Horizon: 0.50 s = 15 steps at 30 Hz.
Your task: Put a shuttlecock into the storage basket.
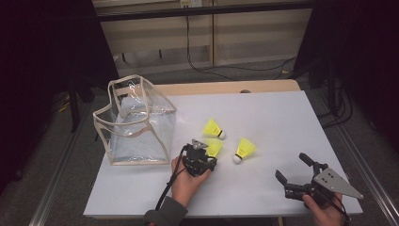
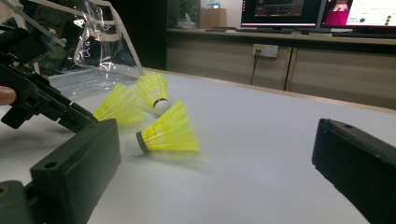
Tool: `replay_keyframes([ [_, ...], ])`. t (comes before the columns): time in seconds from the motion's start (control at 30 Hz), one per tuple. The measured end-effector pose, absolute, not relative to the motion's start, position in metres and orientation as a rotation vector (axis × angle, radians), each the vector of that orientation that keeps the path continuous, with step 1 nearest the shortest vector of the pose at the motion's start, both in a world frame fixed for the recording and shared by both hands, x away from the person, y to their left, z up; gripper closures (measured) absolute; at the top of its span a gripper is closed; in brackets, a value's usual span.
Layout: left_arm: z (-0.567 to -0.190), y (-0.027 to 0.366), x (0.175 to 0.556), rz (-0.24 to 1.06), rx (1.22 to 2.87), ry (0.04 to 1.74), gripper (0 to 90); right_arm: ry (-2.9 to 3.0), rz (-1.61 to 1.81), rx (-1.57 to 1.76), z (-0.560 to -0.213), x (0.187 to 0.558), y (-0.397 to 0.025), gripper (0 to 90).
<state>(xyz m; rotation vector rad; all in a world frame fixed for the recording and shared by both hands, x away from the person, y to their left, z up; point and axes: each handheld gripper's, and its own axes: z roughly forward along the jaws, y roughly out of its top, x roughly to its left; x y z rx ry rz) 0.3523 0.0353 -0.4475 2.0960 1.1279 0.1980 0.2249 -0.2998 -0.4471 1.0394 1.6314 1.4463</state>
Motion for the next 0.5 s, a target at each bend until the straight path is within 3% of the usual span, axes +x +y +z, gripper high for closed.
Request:
replay_keyframes([
  [0.5, -0.4464, 0.0373, 0.3528, 0.185, 2.099, 1.138, 62.3, 1.63, 1.45, 1.039, -0.447, 0.2247, -0.2995, 1.0],
])
